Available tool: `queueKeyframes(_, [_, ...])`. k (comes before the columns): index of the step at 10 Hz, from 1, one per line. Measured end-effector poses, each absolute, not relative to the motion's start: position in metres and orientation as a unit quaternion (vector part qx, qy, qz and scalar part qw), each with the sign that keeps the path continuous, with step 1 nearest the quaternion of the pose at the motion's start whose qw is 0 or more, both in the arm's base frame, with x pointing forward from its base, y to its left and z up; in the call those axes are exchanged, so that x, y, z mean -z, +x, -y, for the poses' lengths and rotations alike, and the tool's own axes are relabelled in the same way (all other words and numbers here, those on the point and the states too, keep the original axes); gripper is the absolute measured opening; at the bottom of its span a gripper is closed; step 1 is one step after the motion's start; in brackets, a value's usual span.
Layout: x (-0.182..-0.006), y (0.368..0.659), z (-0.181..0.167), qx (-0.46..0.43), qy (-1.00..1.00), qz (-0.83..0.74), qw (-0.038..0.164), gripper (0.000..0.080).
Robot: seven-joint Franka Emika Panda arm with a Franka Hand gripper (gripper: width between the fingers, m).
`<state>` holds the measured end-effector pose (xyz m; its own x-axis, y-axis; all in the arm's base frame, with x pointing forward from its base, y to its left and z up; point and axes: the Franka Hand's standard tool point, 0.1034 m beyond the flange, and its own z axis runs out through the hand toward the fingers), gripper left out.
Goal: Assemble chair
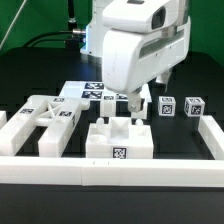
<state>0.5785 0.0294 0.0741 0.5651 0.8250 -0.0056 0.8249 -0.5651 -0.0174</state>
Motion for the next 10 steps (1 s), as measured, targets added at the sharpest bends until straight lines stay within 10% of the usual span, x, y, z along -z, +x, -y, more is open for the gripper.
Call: queueKeyframes(10, [-0.054,0.594,-0.023,-0.008,-0.976,0.218,0.010,0.0649])
